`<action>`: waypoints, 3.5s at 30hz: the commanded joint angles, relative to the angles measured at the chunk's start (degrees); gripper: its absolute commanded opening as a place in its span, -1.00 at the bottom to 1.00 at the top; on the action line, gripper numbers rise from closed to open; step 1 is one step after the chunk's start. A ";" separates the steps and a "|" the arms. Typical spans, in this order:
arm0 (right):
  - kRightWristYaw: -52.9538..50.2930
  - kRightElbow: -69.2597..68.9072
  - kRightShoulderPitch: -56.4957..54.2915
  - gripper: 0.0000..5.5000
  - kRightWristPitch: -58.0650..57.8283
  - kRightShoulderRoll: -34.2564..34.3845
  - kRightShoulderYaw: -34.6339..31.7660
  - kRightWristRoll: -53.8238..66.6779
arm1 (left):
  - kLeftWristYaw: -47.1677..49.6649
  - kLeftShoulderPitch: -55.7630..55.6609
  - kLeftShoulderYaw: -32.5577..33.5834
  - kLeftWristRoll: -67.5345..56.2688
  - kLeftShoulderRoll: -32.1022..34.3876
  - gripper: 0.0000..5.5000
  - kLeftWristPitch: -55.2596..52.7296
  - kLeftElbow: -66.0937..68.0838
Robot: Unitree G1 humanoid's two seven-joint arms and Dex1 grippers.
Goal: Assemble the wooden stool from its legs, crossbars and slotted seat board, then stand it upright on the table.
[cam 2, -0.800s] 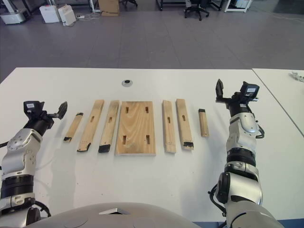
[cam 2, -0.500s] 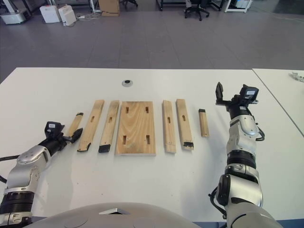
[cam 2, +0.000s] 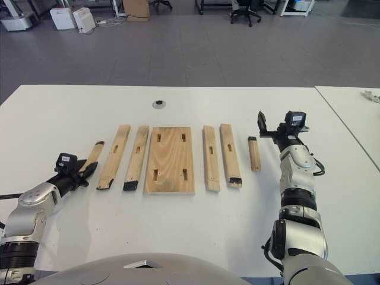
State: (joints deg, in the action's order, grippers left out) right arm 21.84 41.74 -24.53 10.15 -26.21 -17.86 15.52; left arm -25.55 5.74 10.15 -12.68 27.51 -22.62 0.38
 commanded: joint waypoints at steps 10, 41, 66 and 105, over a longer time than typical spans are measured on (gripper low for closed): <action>6.65 -32.76 -6.32 0.91 -39.43 14.57 4.91 29.26 | 5.22 -25.09 -7.89 2.34 -10.38 -0.53 12.48 -2.70; -9.00 -48.25 0.32 -0.85 -50.05 15.04 -3.02 39.18 | -3.16 -27.63 -20.37 5.52 -14.13 -0.27 12.11 -7.14; -7.26 -42.15 21.16 -0.85 -31.27 15.55 8.24 11.76 | 8.79 -21.93 -7.19 0.14 -16.89 0.02 7.22 -7.49; -3.22 -55.64 21.42 -0.24 -62.94 3.30 20.67 0.98 | 10.56 -21.65 -7.45 2.14 -17.69 0.02 8.16 -6.02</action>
State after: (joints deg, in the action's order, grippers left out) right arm 18.94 -14.24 -2.51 -50.54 -22.36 1.39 17.49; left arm -15.50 -16.46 3.26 -10.95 10.15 -14.43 -5.26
